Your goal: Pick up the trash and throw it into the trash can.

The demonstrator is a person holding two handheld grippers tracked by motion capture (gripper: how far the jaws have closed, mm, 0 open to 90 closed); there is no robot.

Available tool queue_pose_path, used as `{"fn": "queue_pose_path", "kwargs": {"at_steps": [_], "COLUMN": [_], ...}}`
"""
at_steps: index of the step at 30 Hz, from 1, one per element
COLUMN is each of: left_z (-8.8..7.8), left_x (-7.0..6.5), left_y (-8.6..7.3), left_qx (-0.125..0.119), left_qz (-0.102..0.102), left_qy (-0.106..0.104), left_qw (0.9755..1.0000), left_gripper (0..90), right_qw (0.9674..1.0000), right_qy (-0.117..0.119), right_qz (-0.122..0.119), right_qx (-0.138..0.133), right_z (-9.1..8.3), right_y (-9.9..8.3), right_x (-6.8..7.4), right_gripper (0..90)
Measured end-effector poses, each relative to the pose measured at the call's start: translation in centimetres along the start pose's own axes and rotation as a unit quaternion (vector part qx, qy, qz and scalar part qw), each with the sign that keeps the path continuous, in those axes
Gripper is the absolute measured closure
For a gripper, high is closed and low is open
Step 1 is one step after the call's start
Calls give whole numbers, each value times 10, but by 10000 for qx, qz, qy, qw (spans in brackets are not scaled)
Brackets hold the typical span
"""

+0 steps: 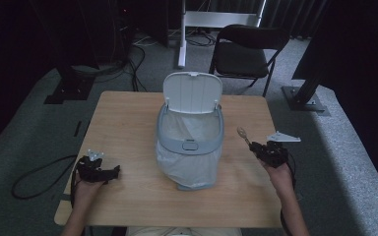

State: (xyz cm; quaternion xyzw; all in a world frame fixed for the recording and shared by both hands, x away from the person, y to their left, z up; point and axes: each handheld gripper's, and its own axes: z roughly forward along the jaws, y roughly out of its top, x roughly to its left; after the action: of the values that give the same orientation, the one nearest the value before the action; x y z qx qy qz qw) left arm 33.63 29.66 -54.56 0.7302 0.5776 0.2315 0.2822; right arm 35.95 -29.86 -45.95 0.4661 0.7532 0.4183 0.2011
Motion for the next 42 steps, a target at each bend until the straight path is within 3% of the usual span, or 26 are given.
{"fn": "queue_pose_path", "kwargs": {"at_steps": [10, 19, 29, 42], "left_z": [0, 0, 0, 0], "left_x": [0, 0, 0, 0], "left_y": [0, 0, 0, 0], "left_qx": [6, -5, -5, -5], "left_qz": [0, 4, 8, 20], "left_qy": [-1, 1, -2, -13], "left_qw": [10000, 10000, 10000, 10000], "left_gripper": [0, 0, 0, 0], "right_qw": [9987, 9950, 9910, 9817], "right_qy": [266, 450, 609, 939], "right_qz": [-121, -259, -435, -723], "right_qx": [-428, -858, -1113, -1492], "right_z": [-30, -57, -74, -88], "right_y": [21, 38, 53, 91], "right_x": [18, 32, 44, 61], "right_gripper": [794, 794, 794, 794]}}
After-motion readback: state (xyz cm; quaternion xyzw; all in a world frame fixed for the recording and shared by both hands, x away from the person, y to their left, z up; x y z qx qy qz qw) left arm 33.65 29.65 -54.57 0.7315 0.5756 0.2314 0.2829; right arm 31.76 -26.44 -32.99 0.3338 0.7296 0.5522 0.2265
